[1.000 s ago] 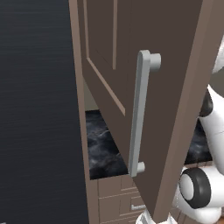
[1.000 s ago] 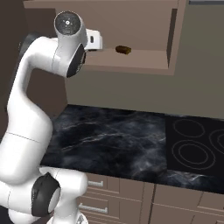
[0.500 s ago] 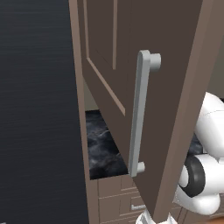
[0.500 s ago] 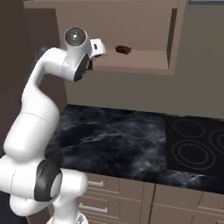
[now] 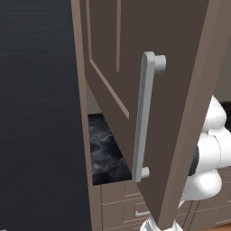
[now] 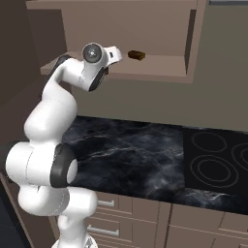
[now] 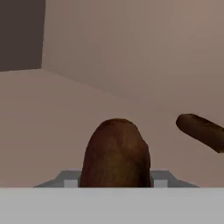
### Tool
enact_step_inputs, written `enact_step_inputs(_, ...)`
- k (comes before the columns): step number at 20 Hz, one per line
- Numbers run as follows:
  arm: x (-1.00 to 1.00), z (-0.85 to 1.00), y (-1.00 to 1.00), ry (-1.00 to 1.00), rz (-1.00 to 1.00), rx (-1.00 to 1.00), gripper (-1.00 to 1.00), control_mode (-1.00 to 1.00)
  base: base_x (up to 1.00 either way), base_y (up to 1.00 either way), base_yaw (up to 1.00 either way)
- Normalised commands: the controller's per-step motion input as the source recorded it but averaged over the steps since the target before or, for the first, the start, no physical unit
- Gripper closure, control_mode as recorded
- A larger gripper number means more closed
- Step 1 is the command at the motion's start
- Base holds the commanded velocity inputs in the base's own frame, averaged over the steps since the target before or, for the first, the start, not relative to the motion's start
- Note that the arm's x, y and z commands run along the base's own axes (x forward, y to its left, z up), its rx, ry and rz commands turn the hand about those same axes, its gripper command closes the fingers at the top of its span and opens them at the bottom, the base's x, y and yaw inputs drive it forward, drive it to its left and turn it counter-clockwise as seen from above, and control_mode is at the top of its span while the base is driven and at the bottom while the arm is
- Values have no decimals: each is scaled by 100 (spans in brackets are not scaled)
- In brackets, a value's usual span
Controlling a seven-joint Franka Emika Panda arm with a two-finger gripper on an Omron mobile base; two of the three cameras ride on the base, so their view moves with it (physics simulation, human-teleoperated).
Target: Pick the sweet potato, sweet potato from the counter and place them in the cabinet. Then close the cabinet.
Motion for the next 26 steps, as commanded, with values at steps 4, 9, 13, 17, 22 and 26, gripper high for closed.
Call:
enact_step_inputs(4,78,40,-10,0,4,0,100,-100,0,0,0)
enact_step_inputs(9,71,-9,-7,-7,4,-1,100,-100,0,0,0)
enact_step_inputs(13,93,-83,0,-12,5,-8,100,-100,0,0,0)
enact_step_inputs(17,41,-22,-7,-24,0,-5,-100,-100,0,0,0)
enact_step_inputs(22,-55,31,-27,-13,1,-5,-100,-100,0,0,0)
enact_step_inputs(26,-50,26,-17,0,8,-1,-100,-100,0,0,0)
